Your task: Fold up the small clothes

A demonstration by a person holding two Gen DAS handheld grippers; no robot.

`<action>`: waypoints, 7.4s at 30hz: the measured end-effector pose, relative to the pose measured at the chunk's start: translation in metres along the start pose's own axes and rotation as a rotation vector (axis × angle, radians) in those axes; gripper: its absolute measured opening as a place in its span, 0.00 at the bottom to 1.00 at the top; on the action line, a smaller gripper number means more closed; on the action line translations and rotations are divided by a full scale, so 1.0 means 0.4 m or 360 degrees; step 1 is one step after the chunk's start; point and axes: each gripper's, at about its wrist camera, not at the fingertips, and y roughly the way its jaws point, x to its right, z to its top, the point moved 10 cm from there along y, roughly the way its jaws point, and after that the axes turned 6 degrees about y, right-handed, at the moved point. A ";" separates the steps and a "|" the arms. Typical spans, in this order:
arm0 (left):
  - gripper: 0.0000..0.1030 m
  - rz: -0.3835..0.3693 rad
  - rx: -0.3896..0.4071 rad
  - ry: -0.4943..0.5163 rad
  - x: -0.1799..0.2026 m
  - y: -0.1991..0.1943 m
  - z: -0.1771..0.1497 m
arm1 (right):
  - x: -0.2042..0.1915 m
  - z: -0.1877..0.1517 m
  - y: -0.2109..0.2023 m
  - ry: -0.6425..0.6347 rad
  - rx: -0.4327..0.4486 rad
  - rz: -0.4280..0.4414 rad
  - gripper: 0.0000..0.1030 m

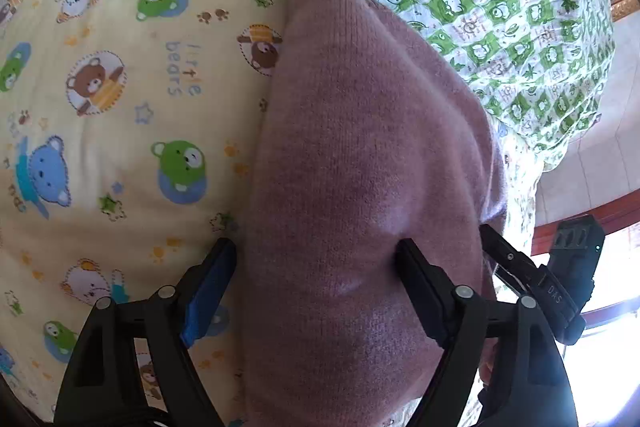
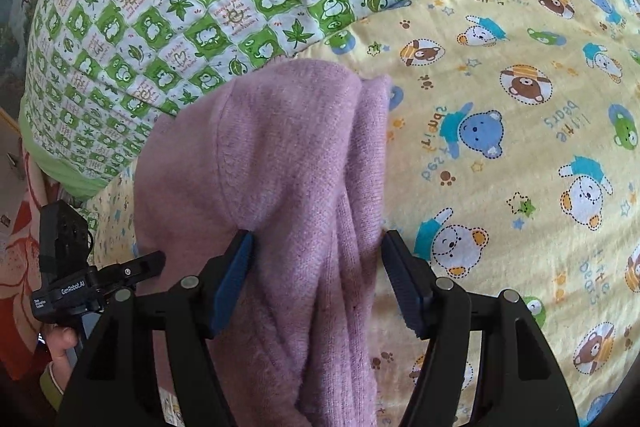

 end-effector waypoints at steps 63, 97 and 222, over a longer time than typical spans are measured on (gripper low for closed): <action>0.64 0.0134 0.0254 -0.0190 -0.411 -0.566 -0.413 | -0.425 -0.422 -0.005 -0.0071 -0.0273 0.0336 0.44; 0.70 0.0502 0.0083 0.0067 -0.387 -0.557 -0.631 | -0.338 -0.612 -0.081 -0.0351 -0.0186 -0.0219 0.47; 0.85 0.0982 0.0431 0.0334 -0.286 -0.618 -0.613 | -0.568 -0.675 -0.125 -0.0776 0.0041 -0.0038 0.97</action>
